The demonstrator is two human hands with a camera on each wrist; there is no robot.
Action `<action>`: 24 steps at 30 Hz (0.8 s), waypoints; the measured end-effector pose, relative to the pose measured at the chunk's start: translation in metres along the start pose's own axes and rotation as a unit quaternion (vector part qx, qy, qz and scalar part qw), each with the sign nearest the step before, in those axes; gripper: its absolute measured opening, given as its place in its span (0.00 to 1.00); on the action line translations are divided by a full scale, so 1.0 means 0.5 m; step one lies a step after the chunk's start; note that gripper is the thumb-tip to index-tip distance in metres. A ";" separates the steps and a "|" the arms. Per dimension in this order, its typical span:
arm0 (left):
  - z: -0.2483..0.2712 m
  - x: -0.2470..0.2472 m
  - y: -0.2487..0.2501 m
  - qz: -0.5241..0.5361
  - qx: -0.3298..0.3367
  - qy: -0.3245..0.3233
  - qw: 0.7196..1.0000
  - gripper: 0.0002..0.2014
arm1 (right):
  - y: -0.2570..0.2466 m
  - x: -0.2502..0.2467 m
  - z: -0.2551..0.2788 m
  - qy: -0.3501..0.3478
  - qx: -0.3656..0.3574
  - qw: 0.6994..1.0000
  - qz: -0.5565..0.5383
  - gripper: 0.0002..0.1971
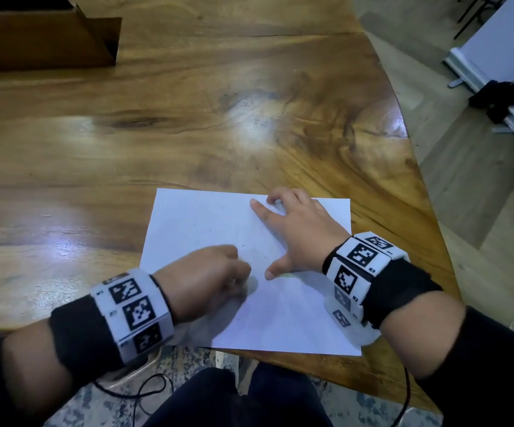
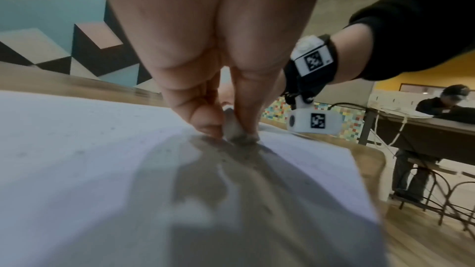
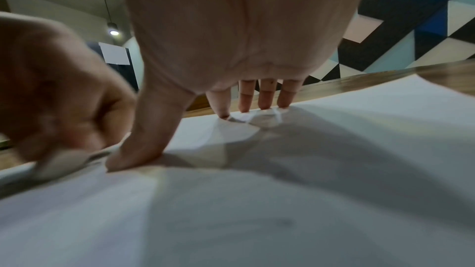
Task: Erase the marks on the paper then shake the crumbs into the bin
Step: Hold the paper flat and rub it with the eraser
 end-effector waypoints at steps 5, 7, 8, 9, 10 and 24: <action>0.009 -0.005 0.009 0.024 -0.059 -0.020 0.998 0.14 | 0.026 0.000 0.008 0.002 0.025 0.995 -0.101 0.56; -0.014 -0.030 0.005 0.007 -0.087 -0.056 0.995 0.05 | 0.032 0.001 0.012 0.004 0.020 0.995 -0.098 0.55; -0.030 -0.048 0.000 0.001 -0.100 -0.062 0.993 0.04 | 0.033 0.002 0.012 0.005 0.018 0.995 -0.093 0.56; -0.048 -0.067 -0.009 -0.006 -0.118 -0.040 0.992 0.05 | 0.032 0.003 0.012 0.005 0.015 0.996 -0.089 0.56; -0.067 -0.086 -0.021 -0.007 -0.140 0.004 0.990 0.07 | 0.031 0.004 0.011 0.005 0.012 0.996 -0.087 0.56; -0.138 -0.116 -0.036 0.007 -0.173 0.075 0.982 0.05 | 0.025 0.006 0.008 -0.003 0.007 0.999 -0.041 0.54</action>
Point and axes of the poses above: each hand's wrist, its own z-axis away from the middle knuckle, its own x-axis out of the palm, y = z × x, the point moved 1 cm from there along -z, towards the middle knuckle, and after that the axes turned 2 degrees about x, right-handed, at the moved point
